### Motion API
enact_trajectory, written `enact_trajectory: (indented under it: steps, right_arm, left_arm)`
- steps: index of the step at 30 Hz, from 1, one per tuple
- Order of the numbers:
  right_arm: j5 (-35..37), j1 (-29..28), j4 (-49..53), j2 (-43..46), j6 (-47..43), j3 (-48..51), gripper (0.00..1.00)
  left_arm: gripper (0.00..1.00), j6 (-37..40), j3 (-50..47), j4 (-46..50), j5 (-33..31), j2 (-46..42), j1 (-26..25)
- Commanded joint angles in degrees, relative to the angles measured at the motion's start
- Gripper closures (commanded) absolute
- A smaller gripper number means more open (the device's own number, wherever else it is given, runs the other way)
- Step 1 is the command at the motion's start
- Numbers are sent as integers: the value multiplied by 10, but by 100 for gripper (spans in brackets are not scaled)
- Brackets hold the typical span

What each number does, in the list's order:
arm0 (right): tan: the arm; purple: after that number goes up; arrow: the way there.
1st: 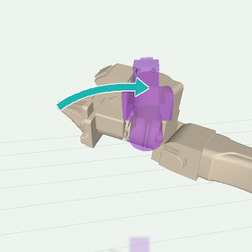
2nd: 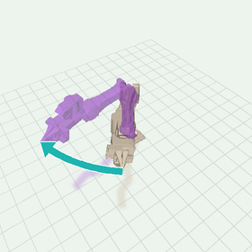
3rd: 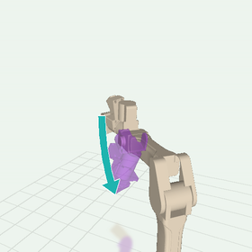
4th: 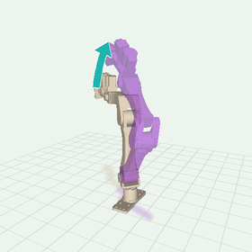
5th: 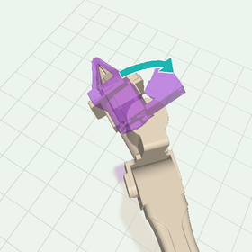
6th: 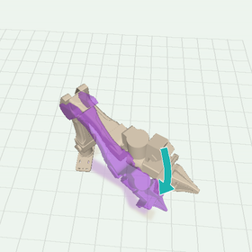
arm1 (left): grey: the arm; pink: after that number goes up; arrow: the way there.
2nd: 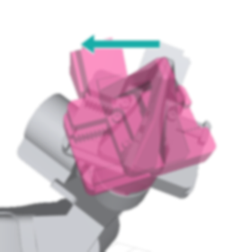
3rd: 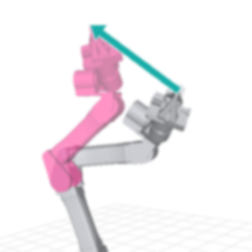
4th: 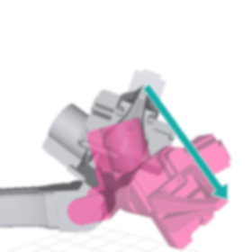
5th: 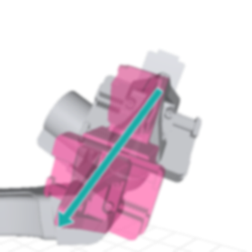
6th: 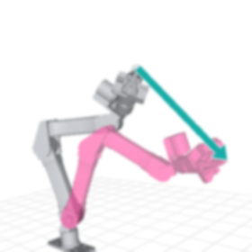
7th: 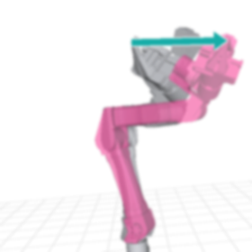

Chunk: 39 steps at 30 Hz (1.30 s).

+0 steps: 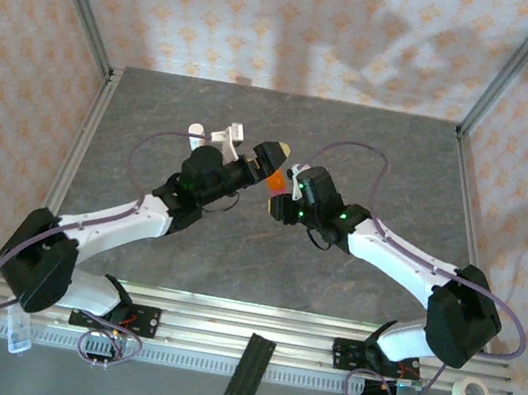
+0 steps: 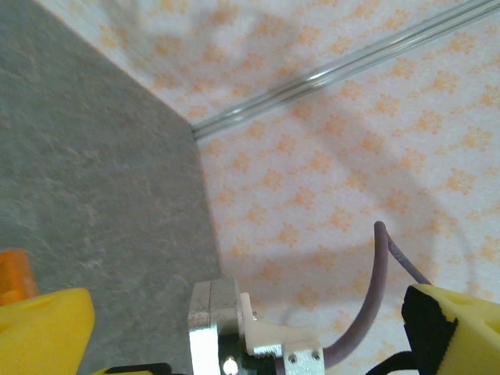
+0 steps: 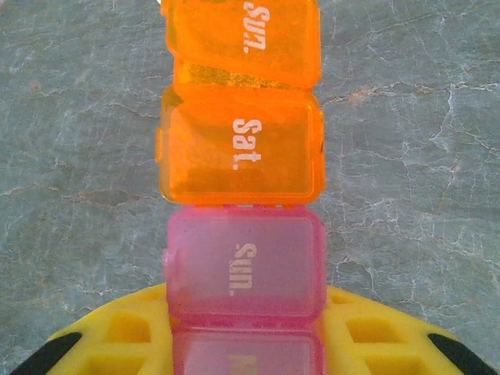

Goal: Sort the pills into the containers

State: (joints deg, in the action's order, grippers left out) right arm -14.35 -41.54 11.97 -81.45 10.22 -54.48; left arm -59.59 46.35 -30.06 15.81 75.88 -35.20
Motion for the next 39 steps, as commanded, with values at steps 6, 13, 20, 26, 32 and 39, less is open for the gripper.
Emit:
enact_trajectory:
  steps: [6, 13, 20, 26, 32, 39]
  right_arm:
    - [18, 0, 20, -67, -44, -17, 78]
    - [25, -1, 45, -142, -84, -50, 77]
    - [23, -8, 51, -187, -103, -62, 74]
    - [22, -9, 44, -199, -97, -45, 70]
    - [20, -10, 39, -198, -85, -25, 54]
    - [30, -10, 32, -182, -59, 2, 40]
  left_arm:
    - [0, 126, 1, 176, -80, -67, 44]
    - [0, 181, -8, 238, -84, -69, 76]
    - [0, 194, -24, 244, -76, -62, 87]
    - [0, 189, -28, 234, -69, -49, 88]
    - [0, 181, -26, 219, -59, -36, 88]
    - [0, 173, -23, 208, -50, -26, 88]
